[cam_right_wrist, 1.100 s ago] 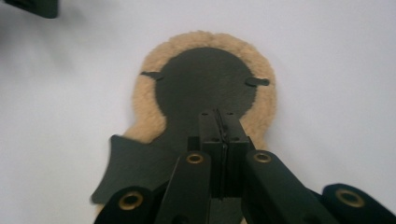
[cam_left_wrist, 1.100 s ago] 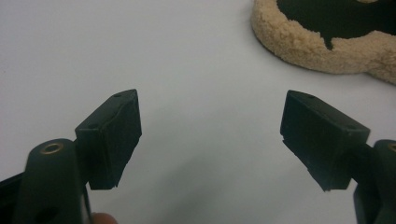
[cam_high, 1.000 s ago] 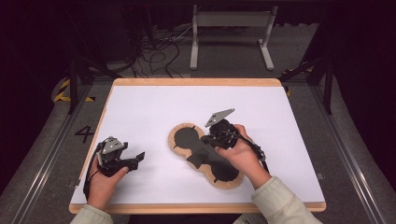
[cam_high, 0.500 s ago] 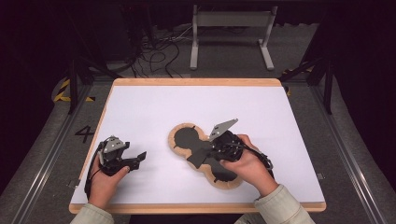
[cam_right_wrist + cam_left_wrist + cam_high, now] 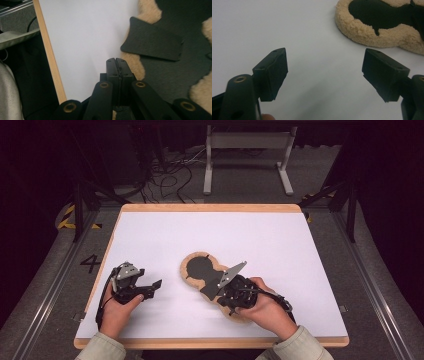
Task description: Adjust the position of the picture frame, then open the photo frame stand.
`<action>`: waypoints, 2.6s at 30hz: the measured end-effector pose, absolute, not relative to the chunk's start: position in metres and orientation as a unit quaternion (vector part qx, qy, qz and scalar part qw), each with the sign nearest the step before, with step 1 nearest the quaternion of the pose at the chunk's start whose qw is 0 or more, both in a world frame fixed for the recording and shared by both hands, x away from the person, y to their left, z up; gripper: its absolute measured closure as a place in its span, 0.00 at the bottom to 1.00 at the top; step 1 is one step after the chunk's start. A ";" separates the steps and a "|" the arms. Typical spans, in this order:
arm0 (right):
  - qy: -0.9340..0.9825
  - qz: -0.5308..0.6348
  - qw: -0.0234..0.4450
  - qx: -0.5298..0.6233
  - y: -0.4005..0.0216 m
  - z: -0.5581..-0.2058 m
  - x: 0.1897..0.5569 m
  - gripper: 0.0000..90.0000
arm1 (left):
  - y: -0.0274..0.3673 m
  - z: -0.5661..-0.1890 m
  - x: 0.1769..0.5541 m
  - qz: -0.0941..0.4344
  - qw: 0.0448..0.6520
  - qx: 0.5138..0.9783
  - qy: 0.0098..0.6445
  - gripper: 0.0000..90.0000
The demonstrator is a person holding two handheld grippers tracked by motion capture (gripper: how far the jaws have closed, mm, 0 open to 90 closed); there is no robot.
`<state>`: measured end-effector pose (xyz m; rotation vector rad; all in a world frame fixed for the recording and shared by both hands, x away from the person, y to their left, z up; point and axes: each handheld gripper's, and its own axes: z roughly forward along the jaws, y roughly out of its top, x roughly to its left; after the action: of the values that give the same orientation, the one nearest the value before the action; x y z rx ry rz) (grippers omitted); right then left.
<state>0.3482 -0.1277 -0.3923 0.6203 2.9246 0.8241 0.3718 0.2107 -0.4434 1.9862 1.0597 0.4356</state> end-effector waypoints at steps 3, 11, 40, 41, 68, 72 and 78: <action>0.947 0.253 0.008 0.199 -0.125 -0.400 0.346 1.00 | 0.207 -0.444 0.374 0.172 0.414 0.790 0.418 0.24; 0.959 0.212 -0.004 0.190 -0.121 -0.415 0.337 1.00 | 0.201 -0.441 0.379 0.159 0.427 0.787 0.416 0.25; 0.929 0.175 0.066 0.319 -0.196 -0.416 0.358 1.00 | 0.172 -0.439 0.395 0.142 0.436 0.799 0.389 0.28; 0.929 0.175 0.066 0.319 -0.196 -0.416 0.358 1.00 | 0.172 -0.439 0.395 0.142 0.436 0.799 0.389 0.28; 0.892 0.274 0.127 0.337 -0.218 -0.396 0.353 0.97 | 0.156 -0.439 0.396 0.140 0.427 0.817 0.362 0.28; 0.889 0.302 0.123 0.322 -0.217 -0.392 0.351 1.00 | 0.158 -0.438 0.395 0.133 0.433 0.815 0.361 0.28; 0.872 0.365 0.111 0.307 -0.218 -0.385 0.348 1.00 | 0.154 -0.436 0.390 0.131 0.438 0.818 0.348 0.28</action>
<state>0.3482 -0.2177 -0.3855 0.9030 2.5612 1.0708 0.3904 0.1541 -0.4357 2.0336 0.8660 0.3257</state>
